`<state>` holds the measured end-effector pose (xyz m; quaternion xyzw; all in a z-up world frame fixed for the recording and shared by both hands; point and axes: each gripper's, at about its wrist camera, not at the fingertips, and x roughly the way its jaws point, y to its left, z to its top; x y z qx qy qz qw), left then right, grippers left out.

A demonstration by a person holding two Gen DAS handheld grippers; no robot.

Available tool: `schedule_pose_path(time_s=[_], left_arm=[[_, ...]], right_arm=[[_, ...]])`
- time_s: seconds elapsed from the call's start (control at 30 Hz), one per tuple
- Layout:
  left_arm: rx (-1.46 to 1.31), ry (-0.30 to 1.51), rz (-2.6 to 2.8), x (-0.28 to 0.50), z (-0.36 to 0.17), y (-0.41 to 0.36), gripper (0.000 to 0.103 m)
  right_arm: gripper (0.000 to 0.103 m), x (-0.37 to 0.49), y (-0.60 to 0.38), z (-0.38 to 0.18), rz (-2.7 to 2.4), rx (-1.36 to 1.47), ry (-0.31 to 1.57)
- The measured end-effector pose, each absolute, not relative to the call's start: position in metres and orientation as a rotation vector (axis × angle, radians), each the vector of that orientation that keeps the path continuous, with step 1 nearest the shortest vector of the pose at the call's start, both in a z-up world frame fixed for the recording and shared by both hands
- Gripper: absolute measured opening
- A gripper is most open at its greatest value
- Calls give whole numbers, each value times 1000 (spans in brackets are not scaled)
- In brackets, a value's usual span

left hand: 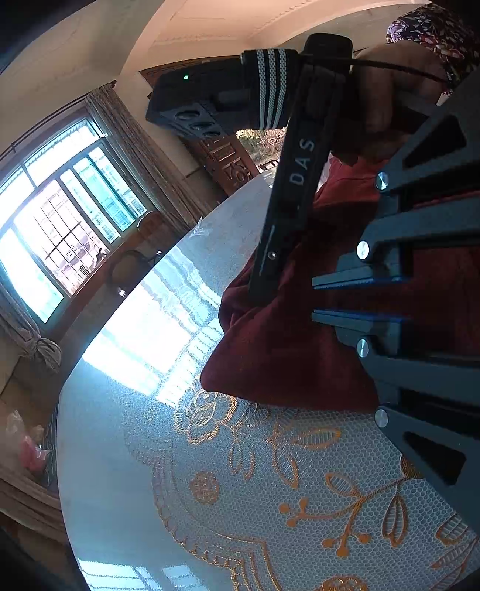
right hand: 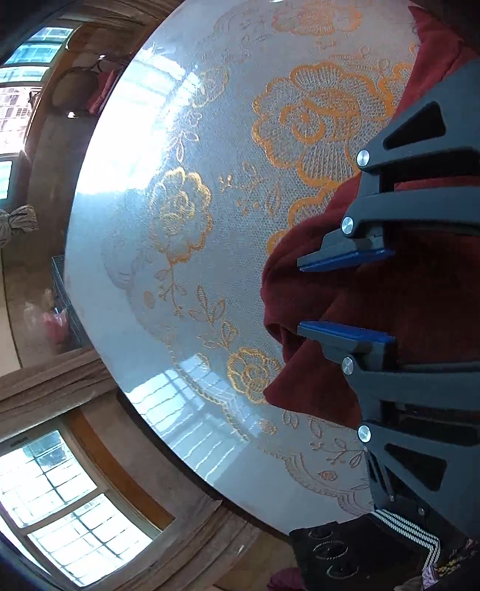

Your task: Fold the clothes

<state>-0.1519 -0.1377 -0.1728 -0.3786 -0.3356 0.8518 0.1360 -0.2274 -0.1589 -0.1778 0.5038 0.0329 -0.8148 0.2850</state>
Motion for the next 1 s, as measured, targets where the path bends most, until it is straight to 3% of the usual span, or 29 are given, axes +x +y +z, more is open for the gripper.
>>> schedule_pose_path(time_s=[0.17,0.27,0.37,0.57,0.63,0.73,0.77,0.8,0.83,0.93,1.0], left_arm=[[-1095,-972,2467,-150,-171,-135,10],[-1104,-943,2476,-150,-168,-134,10],[-1133,-801,2506,-151,-155,-121,12],[-1106,-672,2424,-166,-121,-81,16],[-1170,-667,2388,-178,-125,-67,16],[-1349,-665,2313,-197,-145,-49,17],[-1383,-656,2309,-199,-150,-45,16],[-1381,-639,2328,-198,-148,-43,16],[-1372,-620,2350,-196,-145,-41,16],[-1375,-556,2374,-190,-141,-37,15],[-1371,-497,2400,-186,-139,-34,5]], right_arm=[[32,-218,-122,-138,-2236,1230,-214],[37,-183,-77,-112,-2376,1228,-120],[40,-143,-15,-109,-2437,1304,-90],[40,-115,39,-161,-2455,1455,-441],[40,-115,36,-174,-2409,1442,-585],[40,-116,32,-179,-2399,1419,-643],[38,-118,27,-180,-2387,1416,-641],[15,-122,20,-182,-2382,1429,-624],[10,-126,14,-183,-2380,1448,-598],[9,-126,20,-162,-2469,1369,-534],[9,-126,31,-156,-2492,1361,-545]])
